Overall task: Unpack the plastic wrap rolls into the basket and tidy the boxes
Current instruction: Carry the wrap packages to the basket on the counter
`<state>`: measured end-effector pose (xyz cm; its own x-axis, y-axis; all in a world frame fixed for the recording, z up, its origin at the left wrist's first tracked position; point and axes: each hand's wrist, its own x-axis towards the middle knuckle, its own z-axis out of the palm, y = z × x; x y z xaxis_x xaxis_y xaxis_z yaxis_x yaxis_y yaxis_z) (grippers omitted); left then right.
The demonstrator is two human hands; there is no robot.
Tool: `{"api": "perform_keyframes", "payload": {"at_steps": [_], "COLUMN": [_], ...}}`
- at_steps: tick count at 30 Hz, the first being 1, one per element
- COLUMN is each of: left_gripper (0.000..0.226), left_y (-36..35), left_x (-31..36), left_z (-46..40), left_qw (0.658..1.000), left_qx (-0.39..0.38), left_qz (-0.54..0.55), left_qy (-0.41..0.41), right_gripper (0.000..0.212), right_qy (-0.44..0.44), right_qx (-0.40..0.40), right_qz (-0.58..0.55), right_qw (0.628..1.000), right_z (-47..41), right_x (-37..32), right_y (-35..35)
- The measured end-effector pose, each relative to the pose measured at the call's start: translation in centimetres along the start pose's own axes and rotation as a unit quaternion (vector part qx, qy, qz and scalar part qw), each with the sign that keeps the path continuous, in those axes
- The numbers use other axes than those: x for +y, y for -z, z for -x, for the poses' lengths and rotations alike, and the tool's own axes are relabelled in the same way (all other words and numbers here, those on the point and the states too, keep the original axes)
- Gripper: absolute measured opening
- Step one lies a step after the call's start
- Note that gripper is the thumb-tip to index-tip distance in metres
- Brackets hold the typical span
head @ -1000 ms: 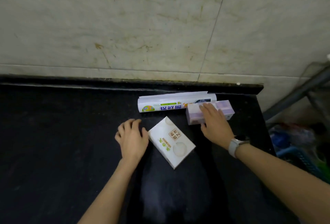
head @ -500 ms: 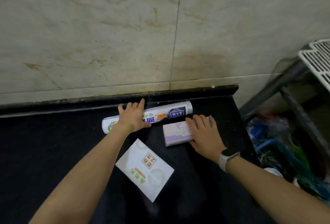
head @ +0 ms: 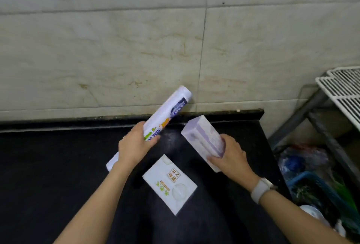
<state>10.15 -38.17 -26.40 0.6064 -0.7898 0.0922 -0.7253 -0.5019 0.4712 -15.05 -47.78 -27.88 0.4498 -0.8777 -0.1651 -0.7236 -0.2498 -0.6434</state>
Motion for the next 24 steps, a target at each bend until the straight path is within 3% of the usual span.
{"api": "perform_keyframes", "payload": {"at_steps": [3,7,15,24], "left_gripper": [0.035,0.025,0.03,0.024], "left_y": [4.0,7.2,8.1,9.6], "left_x": [-0.3,-1.9,-5.2,-9.7], "left_z": [3.8,11.6,32.8,51.2], "left_qw": [0.978,0.898,0.792,0.692], "left_qx": [0.05,0.086,0.192,0.299], "left_qz": [0.167,0.361,0.38,0.35], "left_qy": [0.114,0.237,0.437,0.556], "right_gripper": [0.068,0.06,0.055,0.062], "right_qy": [0.022,0.101,0.191,0.238], "right_qx": [0.006,-0.06,-0.305,-0.435], "right_qz": [-0.153,-0.216,-0.176,-0.073], "right_qw": [0.988,0.969,0.916,0.865], "right_z": [1.7,5.5,16.5,29.0], "right_x": [-3.6,-7.3,-9.5,-12.9], "right_y": [0.0,-1.8,-9.8,-18.7]}}
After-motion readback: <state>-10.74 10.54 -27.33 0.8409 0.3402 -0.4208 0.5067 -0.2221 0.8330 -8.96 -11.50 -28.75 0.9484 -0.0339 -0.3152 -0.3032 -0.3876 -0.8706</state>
